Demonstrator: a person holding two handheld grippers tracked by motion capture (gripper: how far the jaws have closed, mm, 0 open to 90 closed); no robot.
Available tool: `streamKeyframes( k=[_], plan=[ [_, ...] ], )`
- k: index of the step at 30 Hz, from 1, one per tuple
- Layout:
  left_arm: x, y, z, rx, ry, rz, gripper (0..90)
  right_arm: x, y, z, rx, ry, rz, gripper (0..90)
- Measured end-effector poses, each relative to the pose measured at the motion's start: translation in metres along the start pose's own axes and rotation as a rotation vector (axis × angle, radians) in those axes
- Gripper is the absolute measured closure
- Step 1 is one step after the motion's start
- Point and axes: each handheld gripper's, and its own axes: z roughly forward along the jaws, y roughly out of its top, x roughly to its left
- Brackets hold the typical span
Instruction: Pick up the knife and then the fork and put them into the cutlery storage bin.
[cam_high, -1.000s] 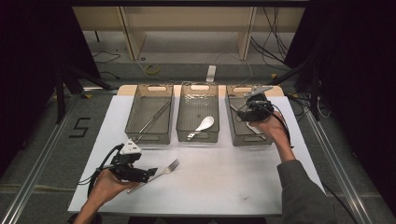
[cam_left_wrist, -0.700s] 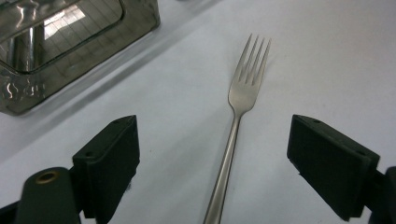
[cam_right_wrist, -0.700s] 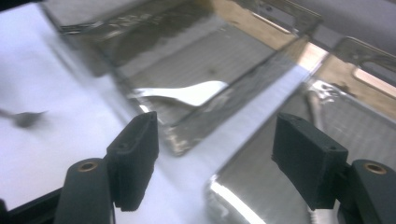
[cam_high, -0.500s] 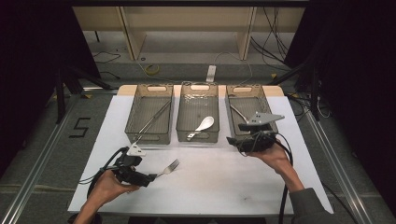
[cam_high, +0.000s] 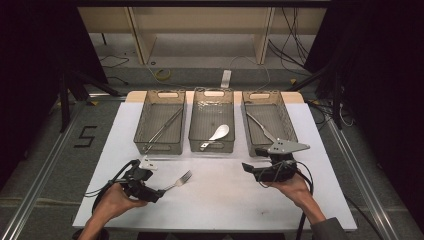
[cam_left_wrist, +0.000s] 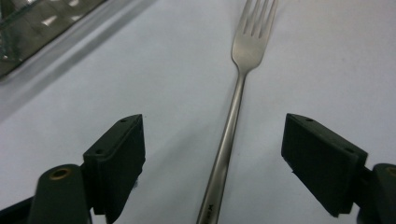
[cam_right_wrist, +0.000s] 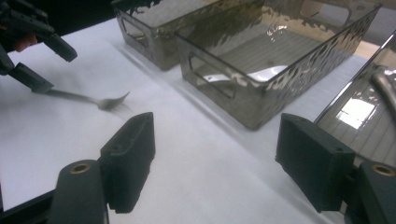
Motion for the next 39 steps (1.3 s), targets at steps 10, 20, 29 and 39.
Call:
streamKeyframes(
  k=[10,20,29,39],
  plan=[
    [-0.001,-0.002,0.007,0.097,-0.008,0.007,38.6,0.011,-0.012,-0.006,0.013,0.027,0.000,29.2],
    [-0.002,-0.002,0.010,0.148,-0.013,0.012,51.4,0.018,-0.018,-0.010,0.024,0.032,-0.005,29.3],
    [-0.003,-0.001,0.015,0.191,-0.011,0.040,60.4,0.024,-0.020,-0.012,0.023,0.043,-0.016,29.4],
    [-0.007,0.003,0.017,0.207,-0.018,0.060,67.0,0.025,-0.022,-0.011,0.035,0.047,-0.018,29.7]
  ],
)
